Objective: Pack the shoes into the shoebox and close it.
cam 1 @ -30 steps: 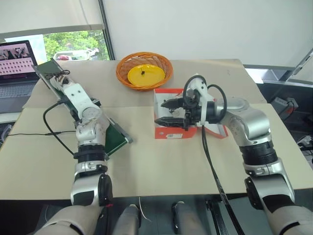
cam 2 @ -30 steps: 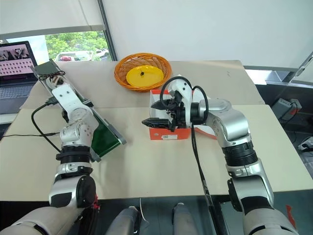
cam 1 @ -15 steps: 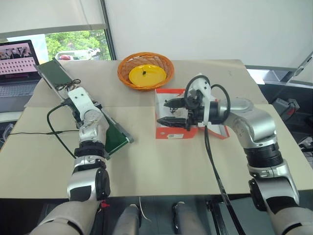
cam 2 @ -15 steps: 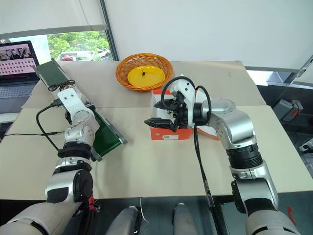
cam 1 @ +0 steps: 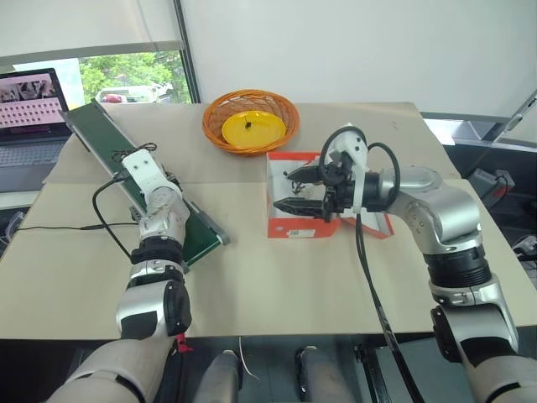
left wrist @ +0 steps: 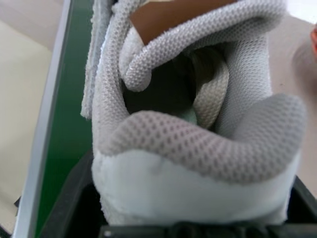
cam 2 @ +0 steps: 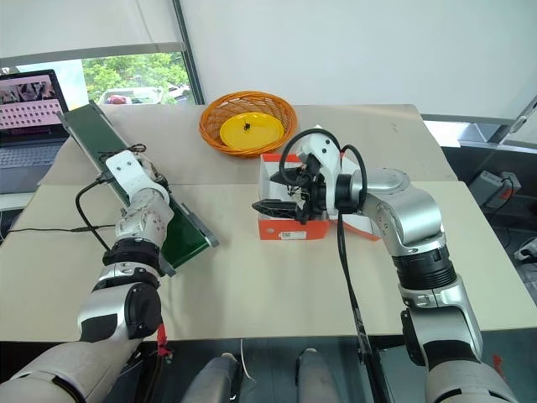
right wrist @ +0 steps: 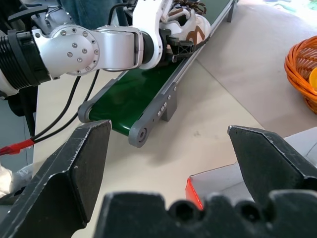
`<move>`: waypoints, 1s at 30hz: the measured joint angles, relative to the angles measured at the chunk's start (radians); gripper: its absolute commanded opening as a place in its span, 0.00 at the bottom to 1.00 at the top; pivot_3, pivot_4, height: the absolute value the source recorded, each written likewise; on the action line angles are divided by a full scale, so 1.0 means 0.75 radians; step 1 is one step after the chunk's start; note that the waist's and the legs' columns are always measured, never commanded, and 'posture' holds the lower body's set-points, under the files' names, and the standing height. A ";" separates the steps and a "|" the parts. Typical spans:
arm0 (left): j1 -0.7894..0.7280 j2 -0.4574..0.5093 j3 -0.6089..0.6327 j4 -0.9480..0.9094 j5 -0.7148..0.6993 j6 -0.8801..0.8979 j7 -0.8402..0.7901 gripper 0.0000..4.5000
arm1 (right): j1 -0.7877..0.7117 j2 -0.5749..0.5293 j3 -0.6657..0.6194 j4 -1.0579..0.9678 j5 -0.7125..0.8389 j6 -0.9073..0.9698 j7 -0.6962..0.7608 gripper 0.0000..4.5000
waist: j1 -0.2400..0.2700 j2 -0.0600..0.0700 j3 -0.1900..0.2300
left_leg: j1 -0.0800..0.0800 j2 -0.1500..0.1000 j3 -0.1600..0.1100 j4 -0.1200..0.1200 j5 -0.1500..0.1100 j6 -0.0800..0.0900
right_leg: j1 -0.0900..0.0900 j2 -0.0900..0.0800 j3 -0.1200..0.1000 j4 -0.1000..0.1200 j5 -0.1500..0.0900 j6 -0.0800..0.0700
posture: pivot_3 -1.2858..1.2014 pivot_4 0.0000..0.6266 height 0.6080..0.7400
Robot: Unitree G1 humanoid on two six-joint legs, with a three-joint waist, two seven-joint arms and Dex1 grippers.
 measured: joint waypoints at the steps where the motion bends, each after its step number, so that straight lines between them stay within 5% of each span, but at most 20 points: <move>1: 0.008 0.000 -0.010 -0.053 -0.005 0.002 -0.030 0.53 | 0.000 0.001 0.000 0.000 0.000 0.000 -0.002 1.00 | 0.000 0.000 0.000 | -0.001 0.000 0.000 0.000 0.000 0.000 | 0.000 0.000 0.000 0.000 0.000 0.000 | 0.52 0.24 1.00; 6: 0.064 -0.025 -0.122 -0.401 -0.051 0.035 -0.262 0.53 | -0.018 0.110 -0.103 0.031 0.071 0.047 -0.094 1.00 | 0.001 0.000 0.000 | -0.005 0.000 -0.001 0.001 0.000 0.000 | -0.001 0.000 0.000 0.001 0.002 0.002 | 0.52 0.24 1.00; 11: 0.270 -0.074 -0.340 -0.953 -0.224 0.280 -0.559 0.53 | -0.258 0.366 -0.511 0.277 0.309 0.198 -0.513 1.00 | -0.011 0.001 0.000 | -0.004 0.000 -0.001 0.000 0.001 -0.001 | -0.001 0.000 0.001 0.002 0.004 0.002 | 0.52 0.24 1.00; 16: 0.400 -0.085 -0.399 -1.278 -0.382 0.541 -0.600 0.53 | -0.294 0.475 -0.770 0.413 0.473 0.301 -0.814 1.00 | -0.021 0.001 0.000 | -0.004 0.001 0.000 0.000 0.001 0.000 | -0.001 0.001 0.002 0.002 0.004 0.002 | 0.52 0.24 1.00; 29: 0.335 -0.208 -0.448 -1.526 -0.563 0.846 -0.521 0.53 | -0.294 0.486 -0.791 0.393 0.564 0.364 -0.962 1.00 | -0.024 0.002 0.000 | -0.003 0.001 0.001 0.001 0.001 0.001 | 0.000 0.002 0.002 0.001 0.003 0.002 | 0.52 0.24 1.00; 30: 0.335 -0.214 -0.447 -1.527 -0.569 0.853 -0.518 0.53 | -0.294 0.484 -0.790 0.393 0.564 0.363 -0.964 0.94 | -0.024 0.002 0.000 | -0.003 0.001 0.001 0.001 0.001 0.001 | 0.000 0.002 0.002 0.001 0.003 0.002 | 0.52 0.24 1.00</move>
